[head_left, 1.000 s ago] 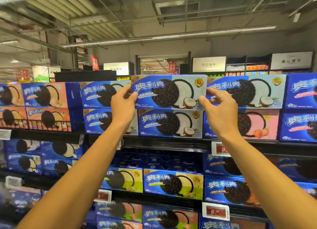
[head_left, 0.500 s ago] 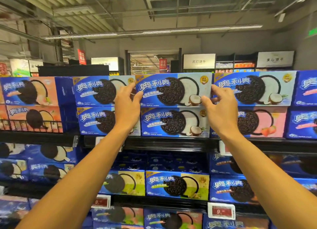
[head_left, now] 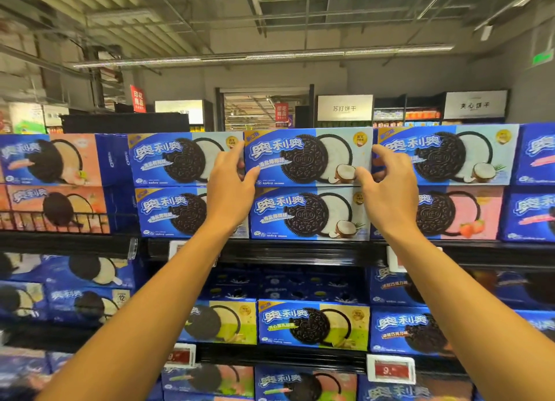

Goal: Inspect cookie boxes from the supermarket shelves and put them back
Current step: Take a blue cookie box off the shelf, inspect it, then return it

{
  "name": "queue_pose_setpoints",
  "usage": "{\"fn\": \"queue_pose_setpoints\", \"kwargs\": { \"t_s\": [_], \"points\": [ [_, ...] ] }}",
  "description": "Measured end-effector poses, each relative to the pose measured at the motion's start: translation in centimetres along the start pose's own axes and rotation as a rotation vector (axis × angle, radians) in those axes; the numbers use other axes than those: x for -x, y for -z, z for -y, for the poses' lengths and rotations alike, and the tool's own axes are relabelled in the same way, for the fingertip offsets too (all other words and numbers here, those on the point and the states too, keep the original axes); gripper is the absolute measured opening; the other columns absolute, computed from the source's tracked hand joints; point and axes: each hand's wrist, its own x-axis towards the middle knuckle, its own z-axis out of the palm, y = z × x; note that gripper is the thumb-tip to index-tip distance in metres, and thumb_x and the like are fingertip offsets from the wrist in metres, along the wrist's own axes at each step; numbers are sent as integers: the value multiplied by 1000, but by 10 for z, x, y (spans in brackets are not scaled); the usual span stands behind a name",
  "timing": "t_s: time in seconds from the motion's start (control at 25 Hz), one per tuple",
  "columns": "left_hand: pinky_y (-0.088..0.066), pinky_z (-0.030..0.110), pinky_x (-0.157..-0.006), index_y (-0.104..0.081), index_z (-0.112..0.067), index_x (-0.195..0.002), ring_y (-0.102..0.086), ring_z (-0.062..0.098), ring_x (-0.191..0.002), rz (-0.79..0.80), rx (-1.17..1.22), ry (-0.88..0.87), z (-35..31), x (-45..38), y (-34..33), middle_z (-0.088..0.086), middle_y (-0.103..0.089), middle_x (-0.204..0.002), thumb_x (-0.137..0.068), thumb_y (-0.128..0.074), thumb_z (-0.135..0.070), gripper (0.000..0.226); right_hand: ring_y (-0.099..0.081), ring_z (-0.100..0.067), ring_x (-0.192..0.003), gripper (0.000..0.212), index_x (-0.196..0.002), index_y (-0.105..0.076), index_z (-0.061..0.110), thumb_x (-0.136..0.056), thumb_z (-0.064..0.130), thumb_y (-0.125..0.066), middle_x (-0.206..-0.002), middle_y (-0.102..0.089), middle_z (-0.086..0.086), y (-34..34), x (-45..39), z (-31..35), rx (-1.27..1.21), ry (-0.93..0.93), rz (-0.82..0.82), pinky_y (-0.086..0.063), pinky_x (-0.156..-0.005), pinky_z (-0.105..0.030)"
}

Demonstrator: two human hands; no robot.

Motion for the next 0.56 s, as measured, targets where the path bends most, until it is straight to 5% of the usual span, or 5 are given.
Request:
{"fn": "queue_pose_setpoints", "kwargs": {
  "t_s": [0.32,0.56],
  "points": [
    [-50,33,-74,-46,-20,-142,-49,9,-78,6,19,56,0,3,0,-2,-47,-98,-94,-64,-22,51,-59,-20,-92,41,-129,-57,22,-91,27,-69,-110,-57,0,0,-1,-3,-37,-19,-20,-52,-78,-43],
    [-45,16,-68,-57,-34,-116,-51,-7,-76,-23,398,74,-34,6,-5,-9,-55,-95,-91,-63,-19,29,-56,-10,-83,34,-124,-57,26,-93,34,-67,-103,-60,4,11,0,-5,-72,2,-5,-49,-76,-37]
  ]
}}
